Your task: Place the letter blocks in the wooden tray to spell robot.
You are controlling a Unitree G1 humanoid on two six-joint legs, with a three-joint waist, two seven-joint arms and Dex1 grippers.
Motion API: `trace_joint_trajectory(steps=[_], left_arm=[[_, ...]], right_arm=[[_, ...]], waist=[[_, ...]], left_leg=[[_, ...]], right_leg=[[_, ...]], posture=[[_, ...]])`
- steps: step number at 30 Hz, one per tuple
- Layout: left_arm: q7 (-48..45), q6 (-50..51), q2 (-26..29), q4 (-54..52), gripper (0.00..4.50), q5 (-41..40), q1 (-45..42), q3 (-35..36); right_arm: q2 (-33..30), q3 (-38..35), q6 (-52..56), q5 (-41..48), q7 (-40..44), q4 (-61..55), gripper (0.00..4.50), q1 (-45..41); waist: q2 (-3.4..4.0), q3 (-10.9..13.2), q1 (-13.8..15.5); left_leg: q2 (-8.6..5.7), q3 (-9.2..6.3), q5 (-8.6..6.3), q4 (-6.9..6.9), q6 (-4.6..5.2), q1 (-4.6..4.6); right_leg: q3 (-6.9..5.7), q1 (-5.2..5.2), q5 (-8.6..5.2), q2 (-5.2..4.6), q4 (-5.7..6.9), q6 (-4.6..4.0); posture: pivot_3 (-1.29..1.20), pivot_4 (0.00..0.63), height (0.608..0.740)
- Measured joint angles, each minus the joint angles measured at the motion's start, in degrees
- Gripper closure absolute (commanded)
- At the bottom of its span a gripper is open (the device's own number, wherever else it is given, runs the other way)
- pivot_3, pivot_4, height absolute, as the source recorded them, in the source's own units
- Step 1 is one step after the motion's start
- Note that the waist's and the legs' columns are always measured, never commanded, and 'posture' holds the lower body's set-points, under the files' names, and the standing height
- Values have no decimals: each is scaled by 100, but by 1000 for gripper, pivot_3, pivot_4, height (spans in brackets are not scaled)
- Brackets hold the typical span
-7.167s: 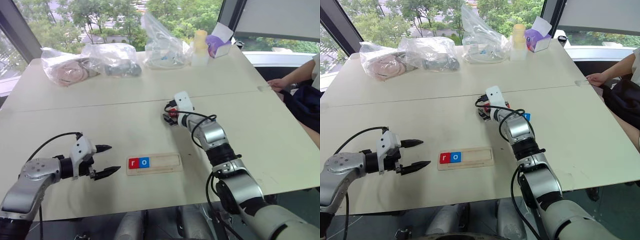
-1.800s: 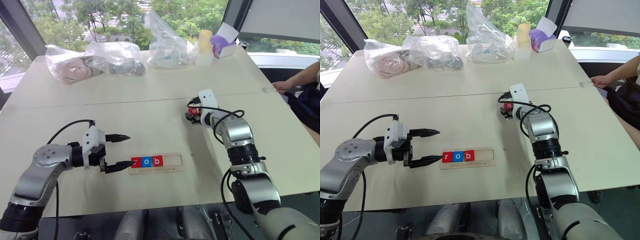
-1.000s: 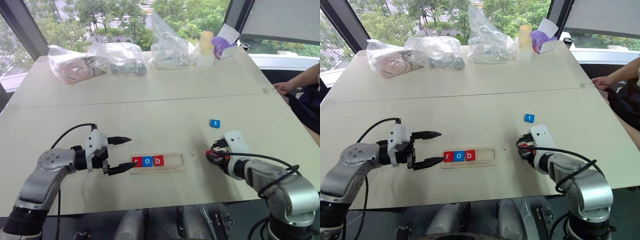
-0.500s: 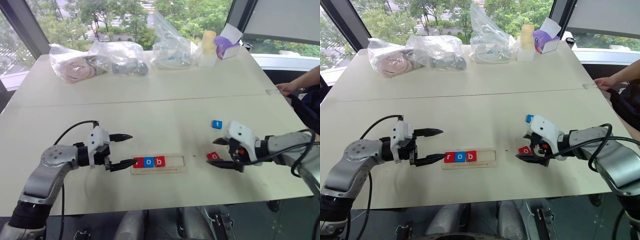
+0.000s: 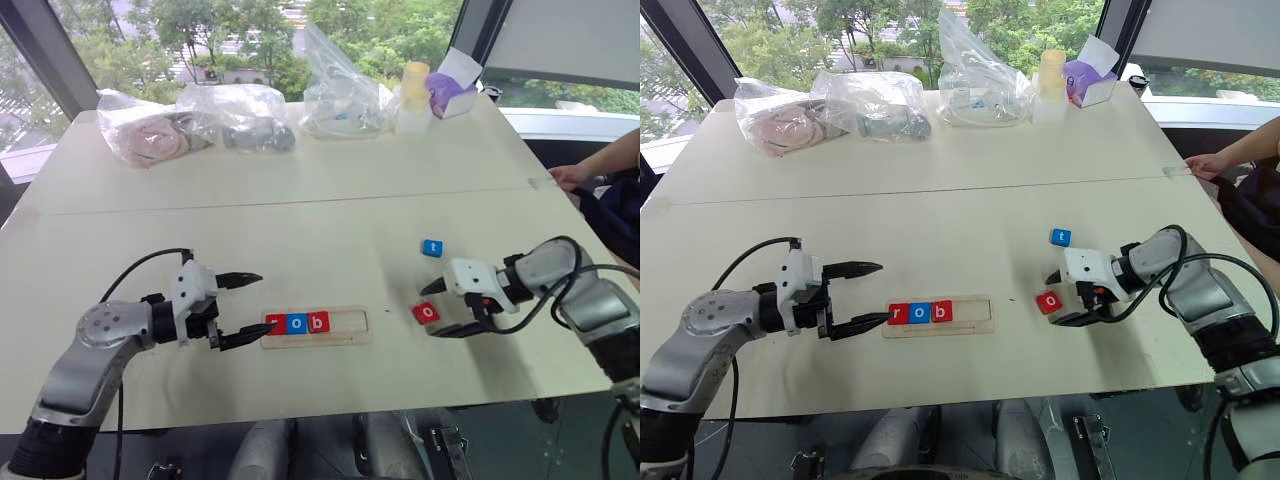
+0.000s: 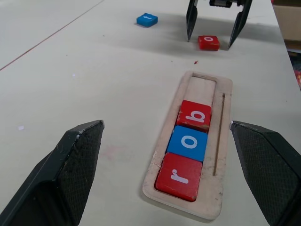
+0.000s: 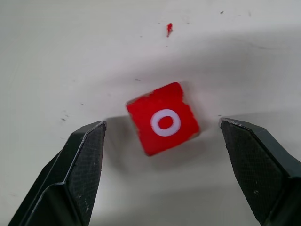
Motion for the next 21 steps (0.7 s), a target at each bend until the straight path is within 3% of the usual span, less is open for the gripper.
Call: trace_joint_trajectory(steps=[1,4,8,14,21], left_arm=[[6,1,0,-1,0,-1,0,0],[35,1,0,-6,0,-2,0,1],[85,1,0,-7,0,-2,-2,1],[97,0,0,-5,0,-7,-24,-2],[95,-1,-16,24,0,-7,-135,-17]], right_arm=[[64,3,-89,-48,44,137,544,-81],[191,-8,-237,-113,102,394,1408,-203],[207,-34,-290,-143,140,420,3371,-211],[432,-186,192,-35,-35,-188,3399,75],[1199,-29,2243,413,-703,-2178,3399,78]], waist=[[0,0,-5],[-1,-1,-6],[0,-1,8],[1,-1,-6],[2,-1,16]], left_leg=[[1,0,0,1,-1,0],[2,-2,1,2,-2,5],[1,-3,1,1,-2,5],[2,-6,1,-1,-3,4],[1,-10,2,-1,-5,-6]], right_leg=[[0,0,1,0,0,-3],[0,6,2,0,1,-5],[0,6,2,0,0,-5],[2,2,3,-3,2,-6],[4,-15,3,-4,9,-6]], posture=[[0,150,740],[0,150,740],[0,150,740],[0,150,740],[0,150,740]])
